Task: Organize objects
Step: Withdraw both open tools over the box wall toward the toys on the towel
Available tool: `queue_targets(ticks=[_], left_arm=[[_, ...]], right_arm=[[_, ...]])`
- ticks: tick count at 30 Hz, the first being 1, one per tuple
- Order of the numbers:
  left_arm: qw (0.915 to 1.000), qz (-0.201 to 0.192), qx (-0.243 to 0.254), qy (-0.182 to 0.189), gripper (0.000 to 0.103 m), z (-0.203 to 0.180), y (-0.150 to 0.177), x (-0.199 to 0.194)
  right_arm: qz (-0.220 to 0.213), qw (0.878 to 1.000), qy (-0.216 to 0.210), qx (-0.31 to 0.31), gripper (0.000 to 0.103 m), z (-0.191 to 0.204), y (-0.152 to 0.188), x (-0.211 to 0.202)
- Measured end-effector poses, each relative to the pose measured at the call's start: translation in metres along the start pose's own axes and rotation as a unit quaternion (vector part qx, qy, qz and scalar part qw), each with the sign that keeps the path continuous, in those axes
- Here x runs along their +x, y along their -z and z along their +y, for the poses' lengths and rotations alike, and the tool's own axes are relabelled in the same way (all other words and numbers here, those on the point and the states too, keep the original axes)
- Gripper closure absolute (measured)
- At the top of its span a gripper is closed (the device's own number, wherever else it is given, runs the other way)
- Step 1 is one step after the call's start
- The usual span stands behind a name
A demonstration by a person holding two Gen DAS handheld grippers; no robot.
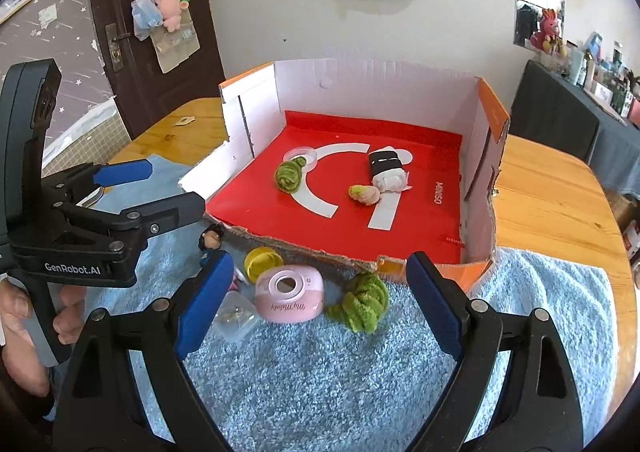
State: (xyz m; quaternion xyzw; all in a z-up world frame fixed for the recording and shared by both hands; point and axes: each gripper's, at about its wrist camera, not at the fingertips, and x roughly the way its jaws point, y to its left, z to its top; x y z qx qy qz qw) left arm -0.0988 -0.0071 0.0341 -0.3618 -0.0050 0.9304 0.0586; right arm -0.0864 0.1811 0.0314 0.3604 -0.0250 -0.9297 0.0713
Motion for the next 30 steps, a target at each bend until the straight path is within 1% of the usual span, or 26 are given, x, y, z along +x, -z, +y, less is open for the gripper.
queue_targets(ticks=[11,19,30], left_arm=[[0.9998,0.017,-0.009,0.004,0.001,0.004,0.019,-0.001],[0.9992,0.036,-0.015,0.007,0.001,0.006,0.033,0.004],[0.9985,0.052,-0.015,0.007,0.001,0.008,0.046,0.011]], right_arm=[[0.017,1.0,-0.007,0.006,0.014,0.002,0.016,0.003],[0.028,1.0,-0.002,0.005,0.014,0.004,0.029,0.006],[0.045,0.999,-0.001,0.009,0.014,0.003,0.041,0.013]])
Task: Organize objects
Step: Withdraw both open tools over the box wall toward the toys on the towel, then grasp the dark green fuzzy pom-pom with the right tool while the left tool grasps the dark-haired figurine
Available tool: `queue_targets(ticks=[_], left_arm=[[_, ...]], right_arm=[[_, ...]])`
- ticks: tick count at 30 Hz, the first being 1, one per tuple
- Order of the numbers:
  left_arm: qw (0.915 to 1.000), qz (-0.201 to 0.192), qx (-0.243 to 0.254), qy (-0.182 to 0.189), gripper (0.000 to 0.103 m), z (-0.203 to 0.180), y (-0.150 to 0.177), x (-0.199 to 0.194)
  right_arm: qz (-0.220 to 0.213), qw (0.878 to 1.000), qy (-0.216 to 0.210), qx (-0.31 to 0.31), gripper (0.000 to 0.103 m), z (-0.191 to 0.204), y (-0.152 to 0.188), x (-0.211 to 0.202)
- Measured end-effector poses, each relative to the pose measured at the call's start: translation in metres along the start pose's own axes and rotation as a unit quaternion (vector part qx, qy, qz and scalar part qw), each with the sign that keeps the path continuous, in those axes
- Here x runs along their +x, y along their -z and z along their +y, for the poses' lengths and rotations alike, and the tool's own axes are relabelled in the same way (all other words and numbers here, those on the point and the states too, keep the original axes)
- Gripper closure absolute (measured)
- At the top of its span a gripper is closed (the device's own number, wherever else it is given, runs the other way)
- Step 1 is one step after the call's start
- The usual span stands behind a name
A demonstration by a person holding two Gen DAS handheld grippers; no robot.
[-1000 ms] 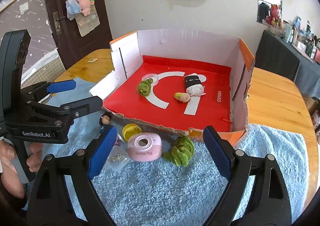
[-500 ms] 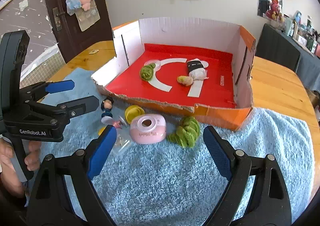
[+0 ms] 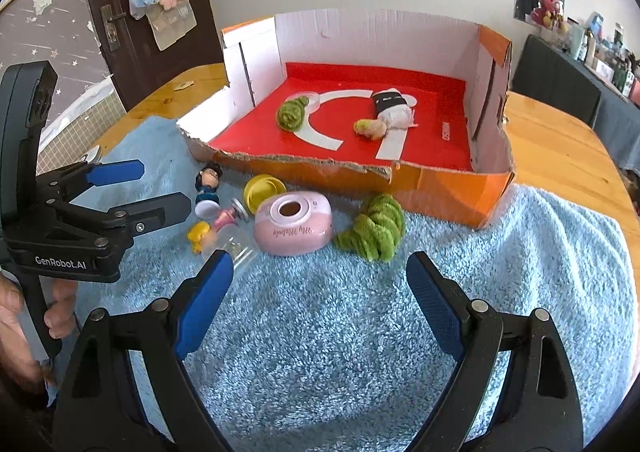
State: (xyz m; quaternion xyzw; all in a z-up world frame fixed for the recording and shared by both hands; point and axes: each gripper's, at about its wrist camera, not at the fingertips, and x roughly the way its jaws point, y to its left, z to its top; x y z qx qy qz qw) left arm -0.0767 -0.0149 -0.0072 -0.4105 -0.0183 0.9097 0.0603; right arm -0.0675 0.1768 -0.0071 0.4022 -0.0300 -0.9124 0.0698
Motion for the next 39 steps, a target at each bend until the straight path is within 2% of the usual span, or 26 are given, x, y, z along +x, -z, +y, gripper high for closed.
queue_targets(ticks=[8,10,12,14,25,27,33,39], left_arm=[[1.0,0.002,0.006,-0.007,0.001,0.003,0.001,0.005],[0.9999,0.001,0.008,-0.008,0.003,0.004,0.0,0.007],[0.9999,0.003,0.01,-0.008,0.005,0.005,-0.001,0.009],[0.9999,0.007,0.014,-0.006,0.008,0.005,-0.002,0.011],[0.9991,0.021,0.034,0.014,0.021,0.004,-0.006,0.021],[0.9987,0.023,0.043,0.017,0.021,0.004,-0.009,0.021],[0.9959,0.03,0.081,0.027,0.021,-0.001,-0.012,0.024],[0.9887,0.03,0.145,0.023,0.021,-0.006,-0.011,0.027]], right_arm=[[0.005,1.0,0.007,0.003,0.014,-0.006,0.001,0.006],[0.007,1.0,0.006,0.009,0.019,-0.01,0.0,0.007],[0.008,1.0,0.004,0.016,0.035,-0.014,-0.001,0.008],[0.01,1.0,0.001,0.024,0.041,-0.018,-0.002,0.01],[0.016,0.999,0.029,0.028,0.052,-0.03,-0.009,0.019],[0.019,0.999,0.029,0.031,0.057,-0.033,-0.011,0.022],[0.023,0.999,0.025,0.034,0.058,-0.035,-0.015,0.03],[0.023,0.999,0.024,0.03,0.064,-0.03,-0.018,0.034]])
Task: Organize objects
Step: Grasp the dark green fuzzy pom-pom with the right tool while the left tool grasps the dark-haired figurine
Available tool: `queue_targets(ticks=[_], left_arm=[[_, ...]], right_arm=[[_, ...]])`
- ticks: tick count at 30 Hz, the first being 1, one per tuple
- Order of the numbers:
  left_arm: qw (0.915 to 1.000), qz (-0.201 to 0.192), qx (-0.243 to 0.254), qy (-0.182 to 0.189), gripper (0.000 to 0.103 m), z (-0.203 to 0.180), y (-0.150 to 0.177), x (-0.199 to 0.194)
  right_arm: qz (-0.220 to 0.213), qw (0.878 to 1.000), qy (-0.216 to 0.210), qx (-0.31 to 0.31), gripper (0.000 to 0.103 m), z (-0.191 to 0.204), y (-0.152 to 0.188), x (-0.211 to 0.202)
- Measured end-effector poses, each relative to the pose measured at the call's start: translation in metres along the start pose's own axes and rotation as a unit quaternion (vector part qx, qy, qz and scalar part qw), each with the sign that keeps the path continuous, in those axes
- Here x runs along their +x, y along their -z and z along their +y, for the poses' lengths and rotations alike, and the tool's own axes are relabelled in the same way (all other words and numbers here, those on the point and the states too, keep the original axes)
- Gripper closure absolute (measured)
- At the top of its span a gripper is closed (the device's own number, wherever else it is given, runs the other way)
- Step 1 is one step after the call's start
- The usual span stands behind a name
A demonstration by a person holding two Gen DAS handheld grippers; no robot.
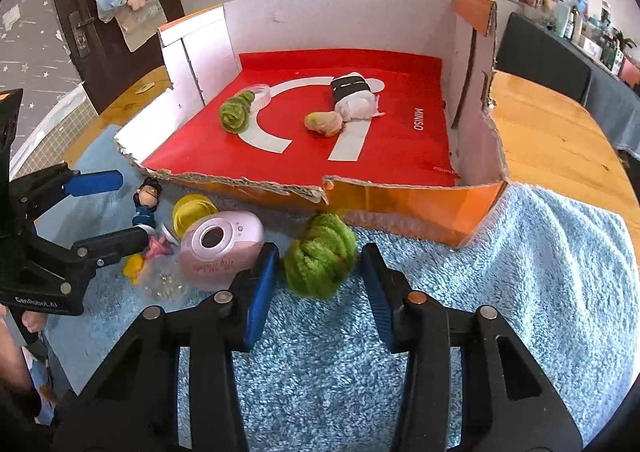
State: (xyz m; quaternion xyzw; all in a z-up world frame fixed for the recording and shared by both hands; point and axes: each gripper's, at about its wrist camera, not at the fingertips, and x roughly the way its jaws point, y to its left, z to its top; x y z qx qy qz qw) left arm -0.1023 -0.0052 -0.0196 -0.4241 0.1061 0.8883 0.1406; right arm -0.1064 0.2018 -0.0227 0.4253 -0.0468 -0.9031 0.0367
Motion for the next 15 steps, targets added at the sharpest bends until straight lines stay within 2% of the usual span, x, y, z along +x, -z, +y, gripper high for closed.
queue_targets(ticks=[5,12,15], left_arm=[[0.9995,0.004,0.03,-0.004,0.023,0.0033,-0.0003,0.0071],[0.9982,-0.002,0.056,0.02,0.047,-0.0052,-0.0017,0.0102],[0.9986,-0.002,0.044,0.029,0.048,-0.002,-0.0011,0.0104]], right_arm=[[0.0,1.0,-0.003,-0.003,0.067,0.0024,-0.0012,0.0018],[0.0,1.0,-0.012,-0.002,0.07,0.0018,-0.0002,0.0007],[-0.003,1.0,-0.015,0.001,0.071,0.0009,0.0001,-0.001]])
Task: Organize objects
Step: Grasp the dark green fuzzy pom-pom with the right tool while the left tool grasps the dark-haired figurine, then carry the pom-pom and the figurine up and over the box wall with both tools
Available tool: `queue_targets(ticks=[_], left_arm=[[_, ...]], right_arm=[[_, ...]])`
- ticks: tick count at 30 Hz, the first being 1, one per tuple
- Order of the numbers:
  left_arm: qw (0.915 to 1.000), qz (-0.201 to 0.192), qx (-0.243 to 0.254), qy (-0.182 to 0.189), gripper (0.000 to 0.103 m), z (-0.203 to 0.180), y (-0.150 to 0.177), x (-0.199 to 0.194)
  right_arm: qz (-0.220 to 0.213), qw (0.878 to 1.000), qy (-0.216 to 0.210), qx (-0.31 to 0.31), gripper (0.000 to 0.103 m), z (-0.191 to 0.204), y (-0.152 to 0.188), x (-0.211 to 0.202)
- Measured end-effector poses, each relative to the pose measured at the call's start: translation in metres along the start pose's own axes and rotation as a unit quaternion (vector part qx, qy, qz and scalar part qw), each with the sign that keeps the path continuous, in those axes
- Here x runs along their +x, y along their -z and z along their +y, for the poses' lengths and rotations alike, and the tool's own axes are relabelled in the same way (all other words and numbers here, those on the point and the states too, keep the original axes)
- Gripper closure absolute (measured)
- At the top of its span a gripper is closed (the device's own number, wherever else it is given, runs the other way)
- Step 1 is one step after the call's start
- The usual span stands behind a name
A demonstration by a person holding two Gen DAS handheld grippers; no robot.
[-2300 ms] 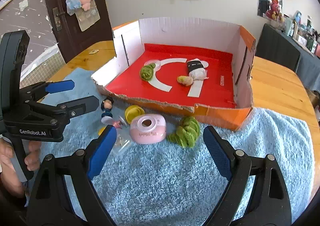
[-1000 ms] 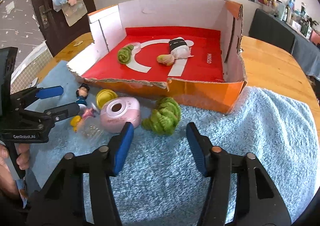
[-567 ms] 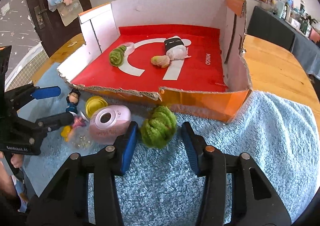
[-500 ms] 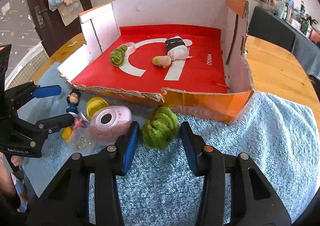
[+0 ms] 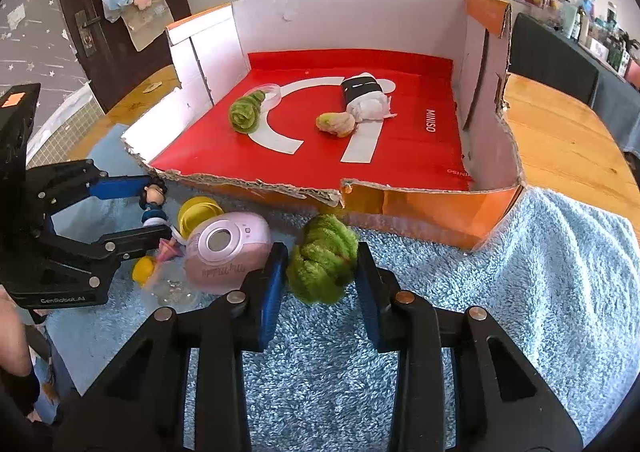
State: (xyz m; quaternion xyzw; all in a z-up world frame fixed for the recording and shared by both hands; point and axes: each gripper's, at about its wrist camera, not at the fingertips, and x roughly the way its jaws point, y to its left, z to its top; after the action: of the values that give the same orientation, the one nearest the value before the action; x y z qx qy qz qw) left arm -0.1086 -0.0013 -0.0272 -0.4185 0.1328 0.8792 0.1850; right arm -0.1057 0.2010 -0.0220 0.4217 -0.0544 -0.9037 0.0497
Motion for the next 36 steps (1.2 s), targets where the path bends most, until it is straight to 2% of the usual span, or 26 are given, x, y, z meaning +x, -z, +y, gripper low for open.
queue_targets(ticks=[10,18,36], left_arm=[[0.9989,-0.004,-0.044,0.015,0.048,0.007,0.005,-0.007],[0.9968,-0.008,-0.078,0.012,0.048,0.005,0.012,-0.017],[0.9928,-0.053,-0.104,0.026,0.048,-0.009,0.015,-0.052]], right_arm=[[-0.008,1.0,-0.006,-0.003,0.071,0.003,0.003,-0.01],[-0.016,1.0,-0.023,-0.008,0.071,0.011,0.008,-0.021],[-0.023,0.998,-0.04,-0.031,0.071,0.038,0.012,-0.037]])
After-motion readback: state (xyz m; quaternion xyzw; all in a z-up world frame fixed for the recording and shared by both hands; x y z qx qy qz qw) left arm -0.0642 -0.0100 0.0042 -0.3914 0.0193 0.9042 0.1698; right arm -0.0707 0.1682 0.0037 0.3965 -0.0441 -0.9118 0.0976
